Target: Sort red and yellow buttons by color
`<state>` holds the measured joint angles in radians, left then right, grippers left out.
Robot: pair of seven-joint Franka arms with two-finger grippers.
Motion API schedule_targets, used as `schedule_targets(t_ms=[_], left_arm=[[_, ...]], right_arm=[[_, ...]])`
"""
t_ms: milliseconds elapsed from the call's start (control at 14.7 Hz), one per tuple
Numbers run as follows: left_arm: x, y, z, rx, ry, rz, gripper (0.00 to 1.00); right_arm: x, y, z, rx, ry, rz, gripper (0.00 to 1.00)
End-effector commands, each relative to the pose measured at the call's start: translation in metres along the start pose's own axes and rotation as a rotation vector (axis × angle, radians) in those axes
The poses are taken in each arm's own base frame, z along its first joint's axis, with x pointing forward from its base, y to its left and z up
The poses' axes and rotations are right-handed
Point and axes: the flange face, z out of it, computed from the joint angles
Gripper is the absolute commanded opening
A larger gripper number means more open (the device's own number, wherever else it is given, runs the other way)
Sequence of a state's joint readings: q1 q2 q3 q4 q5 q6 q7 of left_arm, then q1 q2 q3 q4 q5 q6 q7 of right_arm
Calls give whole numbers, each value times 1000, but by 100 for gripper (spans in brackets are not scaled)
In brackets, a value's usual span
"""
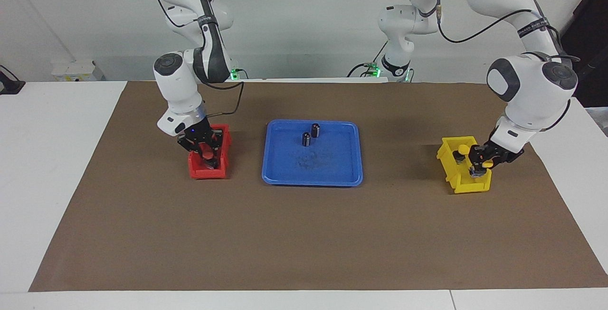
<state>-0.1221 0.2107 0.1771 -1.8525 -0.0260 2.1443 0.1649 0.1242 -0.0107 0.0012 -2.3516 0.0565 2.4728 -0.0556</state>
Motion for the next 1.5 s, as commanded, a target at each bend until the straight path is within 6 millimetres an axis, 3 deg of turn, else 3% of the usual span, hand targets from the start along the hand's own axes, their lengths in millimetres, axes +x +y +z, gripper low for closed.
schedule_targets(t_ms=[0,273,409,477,614,818,1023,1227,1295,1364,1432], left_arm=[[-7,-2,11,-12,7,-12,1],[-26,-6,45,-6,26,-19,1],[-30,-7,51,-7,17,-19,3],[-34,-6,55,-8,12,-18,14],[-32,0,55,-9,14,-9,39],[-30,0,53,-8,17,-5,54],[-29,-3,52,-7,20,-10,56],[-19,-2,30,-9,25,-7,60],[-15,-2,17,-11,8,-2,73],[-10,0,2,-13,-12,4,98],[-7,0,-12,-16,-39,8,100]], right_arm=[[-5,2,-6,15,-6,-41,66],[21,-2,-49,30,-84,-40,82],[25,0,-88,34,-105,3,90],[28,1,-118,34,-117,47,100],[35,16,-176,25,-177,88,100],[37,58,-239,23,-204,163,100],[30,98,-273,14,-205,237,100],[28,117,-280,-34,-213,251,100],[26,119,-282,-40,-217,253,100],[26,121,-284,-40,-226,256,100],[28,122,-284,-44,-220,258,100]])
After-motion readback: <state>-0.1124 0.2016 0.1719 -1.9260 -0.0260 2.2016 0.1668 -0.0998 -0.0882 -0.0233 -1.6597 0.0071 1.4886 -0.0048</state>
